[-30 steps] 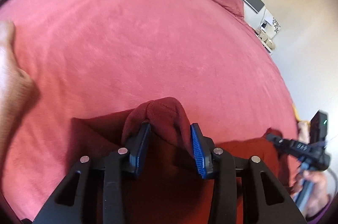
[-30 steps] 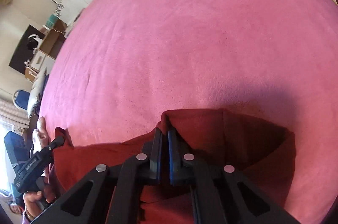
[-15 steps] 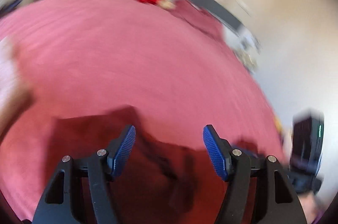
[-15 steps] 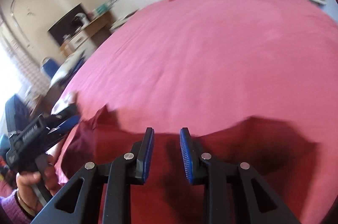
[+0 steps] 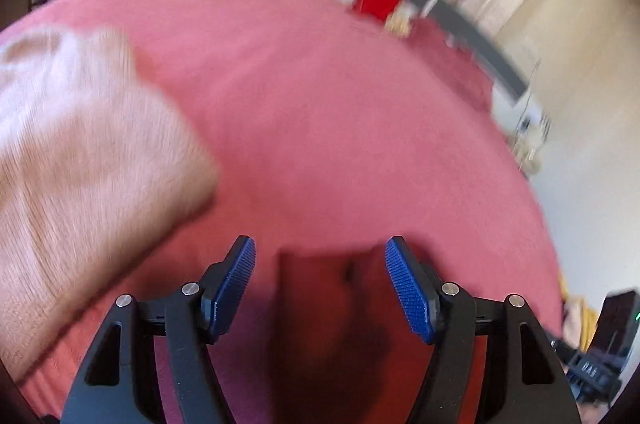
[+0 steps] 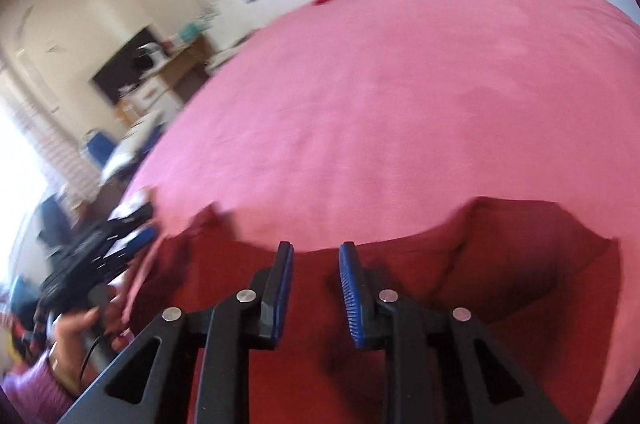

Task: Fold clothes
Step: 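Open both tools and lay the folded sweater flat on the bed, then pinch the sweater hem with both tools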

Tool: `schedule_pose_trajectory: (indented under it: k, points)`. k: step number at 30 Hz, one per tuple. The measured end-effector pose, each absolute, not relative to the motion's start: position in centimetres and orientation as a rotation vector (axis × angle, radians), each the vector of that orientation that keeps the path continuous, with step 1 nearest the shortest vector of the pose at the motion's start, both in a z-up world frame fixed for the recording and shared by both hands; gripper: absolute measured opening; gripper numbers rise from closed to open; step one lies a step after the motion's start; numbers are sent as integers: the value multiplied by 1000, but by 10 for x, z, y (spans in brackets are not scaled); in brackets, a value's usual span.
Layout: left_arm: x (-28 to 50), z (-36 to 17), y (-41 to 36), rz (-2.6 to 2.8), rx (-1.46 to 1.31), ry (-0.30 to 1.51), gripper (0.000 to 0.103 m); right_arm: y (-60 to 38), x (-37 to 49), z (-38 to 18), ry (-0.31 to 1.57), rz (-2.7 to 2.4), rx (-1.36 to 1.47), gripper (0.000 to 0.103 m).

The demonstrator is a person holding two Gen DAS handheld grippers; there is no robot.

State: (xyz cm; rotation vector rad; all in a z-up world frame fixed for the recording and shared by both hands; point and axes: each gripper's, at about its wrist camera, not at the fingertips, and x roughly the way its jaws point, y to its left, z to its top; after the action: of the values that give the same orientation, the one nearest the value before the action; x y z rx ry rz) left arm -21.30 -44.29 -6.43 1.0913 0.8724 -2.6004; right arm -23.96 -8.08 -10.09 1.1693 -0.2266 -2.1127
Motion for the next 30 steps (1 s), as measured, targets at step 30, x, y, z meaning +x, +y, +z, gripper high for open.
schedule_pose_trajectory:
  k: [30]
  points:
    - [101, -81, -342, -2756, 1719, 887, 79, 237, -15, -160, -789, -1918, 1608, 47]
